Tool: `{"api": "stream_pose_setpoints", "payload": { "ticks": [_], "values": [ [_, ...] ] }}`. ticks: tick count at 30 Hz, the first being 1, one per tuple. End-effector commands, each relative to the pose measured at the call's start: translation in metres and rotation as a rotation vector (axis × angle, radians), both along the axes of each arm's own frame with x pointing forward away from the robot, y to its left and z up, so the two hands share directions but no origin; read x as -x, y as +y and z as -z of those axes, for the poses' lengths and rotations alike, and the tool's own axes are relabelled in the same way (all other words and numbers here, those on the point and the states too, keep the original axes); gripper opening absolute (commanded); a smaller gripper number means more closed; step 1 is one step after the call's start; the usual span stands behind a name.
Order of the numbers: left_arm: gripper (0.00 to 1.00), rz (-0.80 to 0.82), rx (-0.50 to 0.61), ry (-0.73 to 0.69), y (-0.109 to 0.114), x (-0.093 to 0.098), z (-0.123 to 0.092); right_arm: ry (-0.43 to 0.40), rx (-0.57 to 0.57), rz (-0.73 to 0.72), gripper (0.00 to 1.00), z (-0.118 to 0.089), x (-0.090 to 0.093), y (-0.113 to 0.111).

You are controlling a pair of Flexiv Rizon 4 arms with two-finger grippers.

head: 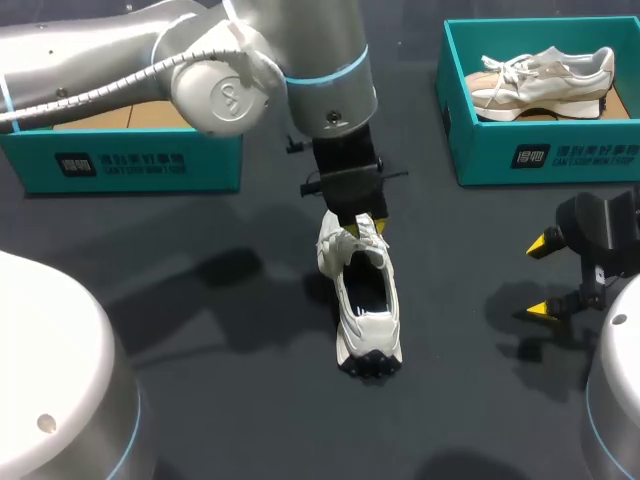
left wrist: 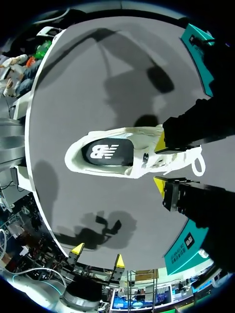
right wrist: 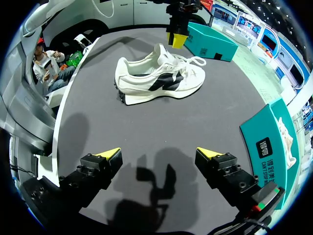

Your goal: Take the shoe out of the shoebox, open the shoe tongue, remove and reinsert the insole, then place the shoe into the shoebox

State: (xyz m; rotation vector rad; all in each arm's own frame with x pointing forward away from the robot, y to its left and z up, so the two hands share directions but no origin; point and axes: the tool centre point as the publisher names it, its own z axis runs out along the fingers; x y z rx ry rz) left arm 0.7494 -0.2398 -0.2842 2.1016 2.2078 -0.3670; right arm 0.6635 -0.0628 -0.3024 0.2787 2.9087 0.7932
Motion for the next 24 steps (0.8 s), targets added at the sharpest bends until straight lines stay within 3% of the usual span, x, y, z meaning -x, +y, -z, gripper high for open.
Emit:
{"api": "stream_pose_setpoints", "payload": {
  "ticks": [1,9,18,24],
  "values": [
    [0.26,0.013,0.011,0.002,0.006,0.017,0.014,-0.002,0.002,0.001,1.00,0.000,0.002,0.000],
    [0.26,0.021,0.007,0.041,0.022,0.042,0.033,-0.002,0.002,0.001,1.00,0.000,0.002,0.000],
    [0.26,0.008,0.045,-0.021,0.015,0.032,0.009,-0.002,0.002,0.001,1.00,0.000,0.002,0.000],
    [0.25,0.006,0.015,-0.001,-0.002,0.033,0.036,-0.002,0.002,0.001,1.00,0.000,0.002,0.000]
  ]
}}
